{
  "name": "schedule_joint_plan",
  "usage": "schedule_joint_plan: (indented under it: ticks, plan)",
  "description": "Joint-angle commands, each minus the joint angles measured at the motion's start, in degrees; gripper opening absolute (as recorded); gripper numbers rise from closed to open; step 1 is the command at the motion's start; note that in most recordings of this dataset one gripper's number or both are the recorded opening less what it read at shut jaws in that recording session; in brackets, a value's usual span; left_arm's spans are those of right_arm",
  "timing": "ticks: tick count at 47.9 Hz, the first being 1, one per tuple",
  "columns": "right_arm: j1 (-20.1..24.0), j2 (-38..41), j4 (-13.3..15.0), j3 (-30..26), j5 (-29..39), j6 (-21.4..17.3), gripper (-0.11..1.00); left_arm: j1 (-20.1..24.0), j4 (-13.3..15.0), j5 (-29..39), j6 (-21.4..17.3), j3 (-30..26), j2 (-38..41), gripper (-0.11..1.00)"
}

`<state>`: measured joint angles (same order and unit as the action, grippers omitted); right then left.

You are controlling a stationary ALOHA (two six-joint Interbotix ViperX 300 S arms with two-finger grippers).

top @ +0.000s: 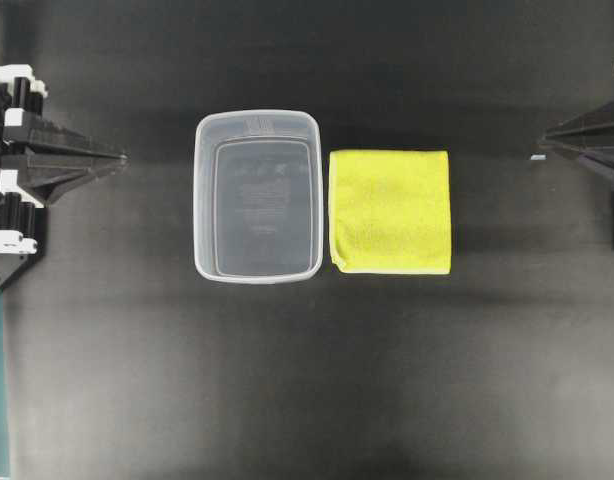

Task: Place the yellow towel into the container with the left arm.
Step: 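Move the left gripper over the container toward the yellow towel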

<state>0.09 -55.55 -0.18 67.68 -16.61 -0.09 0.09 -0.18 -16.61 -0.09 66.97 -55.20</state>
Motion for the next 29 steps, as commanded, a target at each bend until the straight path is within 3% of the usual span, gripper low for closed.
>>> schedule_joint_plan:
  ticks: [1,4,7,20,29]
  plan:
    - [0.53,0.44,-0.35,-0.53,-0.44,-0.62,0.01,0.35,-2.11,2.64,1.67,-3.16,2.55,0.06]
    - [0.79,0.26,-0.79,-0.35,-0.09,-0.79,0.06,0.70,-2.20,6.06,2.72,-5.27,4.39,0.06]
    - [0.79,0.00,-0.79,-0.18,0.79,-1.49,0.00,1.05,-2.20,9.49,2.99,-7.82,6.59,0.00]
    - [0.18,-0.97,-0.79,-0.09,7.03,-2.46,0.00,1.32,-2.29,25.05,2.46,-22.24,18.54,0.00]
    - [-0.18,-2.90,-0.79,0.00,11.25,-2.55,0.00,1.32,-2.29,32.34,2.46,-31.46,28.21,0.00]
